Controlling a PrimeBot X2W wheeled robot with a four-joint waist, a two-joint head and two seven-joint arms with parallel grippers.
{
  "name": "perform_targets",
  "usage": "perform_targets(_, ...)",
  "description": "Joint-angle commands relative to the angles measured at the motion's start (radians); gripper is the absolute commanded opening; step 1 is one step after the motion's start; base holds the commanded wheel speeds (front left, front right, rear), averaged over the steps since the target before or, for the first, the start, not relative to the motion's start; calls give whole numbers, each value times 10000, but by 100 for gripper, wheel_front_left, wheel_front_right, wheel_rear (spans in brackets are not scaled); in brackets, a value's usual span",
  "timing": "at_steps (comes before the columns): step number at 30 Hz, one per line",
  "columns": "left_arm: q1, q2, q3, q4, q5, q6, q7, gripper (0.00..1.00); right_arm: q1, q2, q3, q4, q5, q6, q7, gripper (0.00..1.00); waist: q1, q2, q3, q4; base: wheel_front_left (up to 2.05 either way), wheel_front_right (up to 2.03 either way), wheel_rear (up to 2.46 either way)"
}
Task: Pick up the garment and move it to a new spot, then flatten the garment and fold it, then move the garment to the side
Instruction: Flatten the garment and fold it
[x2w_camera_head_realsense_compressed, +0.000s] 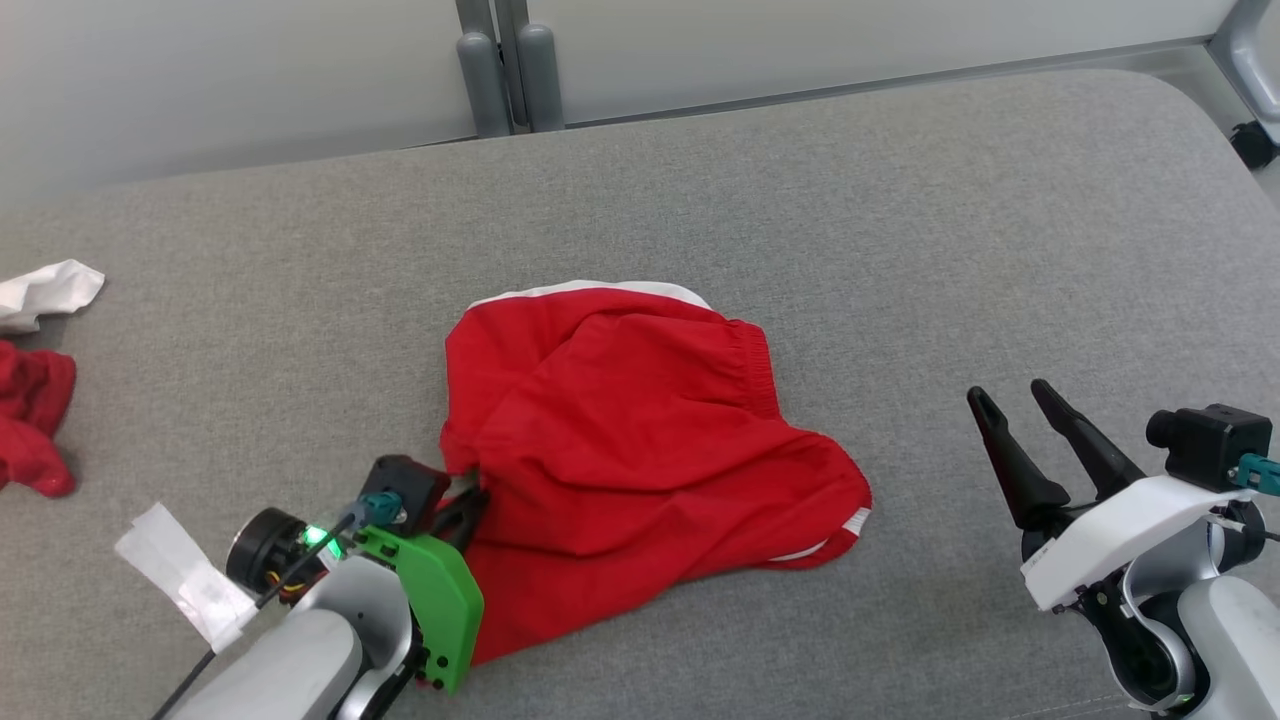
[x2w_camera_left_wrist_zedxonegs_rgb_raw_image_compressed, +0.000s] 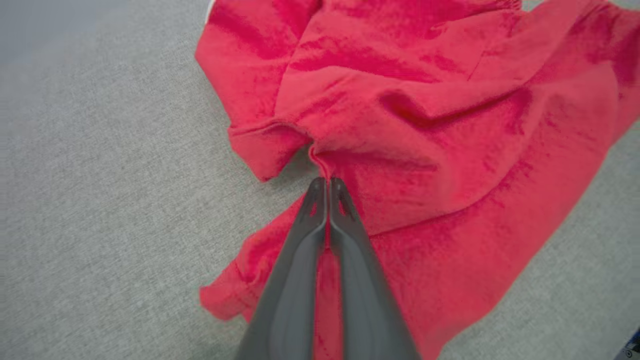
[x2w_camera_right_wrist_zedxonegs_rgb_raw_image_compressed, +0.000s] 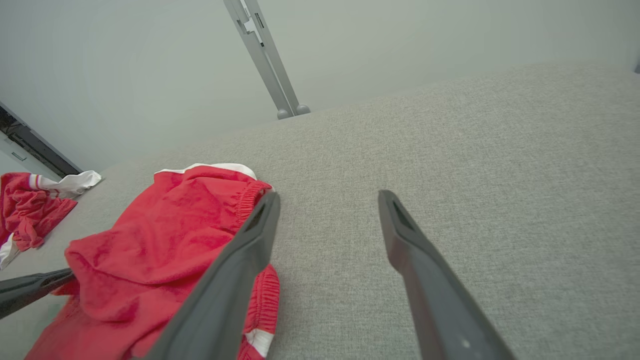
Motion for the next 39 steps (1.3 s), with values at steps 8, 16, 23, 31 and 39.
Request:
perform_targets(8,-795,-292,906,297,-499,517,-422,0,-174,3,-41,25,-25,-7,7,100,0,0,290,-309,0,0,0)
perform_targets(16,-1852,-1044,1290,2479,-696,208,-1035,0,-488,37,107,92,-2,-7,54,100,0,0,680,-626,0,0,0)
perform_targets(23,-2363,-1609,1376,4337,-855,-280,-1676,12,-624,30,235,193,35,-7,-71,100,0,0,636,-653,0,0,0)
perform_targets(31,-2158,-1778,1475,4923,-972,-884,-2903,100,-452,65,76,432,-177,-7,-538,100,0,0,39,-333,0,0,0)
perform_targets(39,-1166,-532,2390,2995,-925,-90,-3943,100,-90,512,-507,705,-847,-7,-1560,100,0,0,-517,-32,0,0,0)
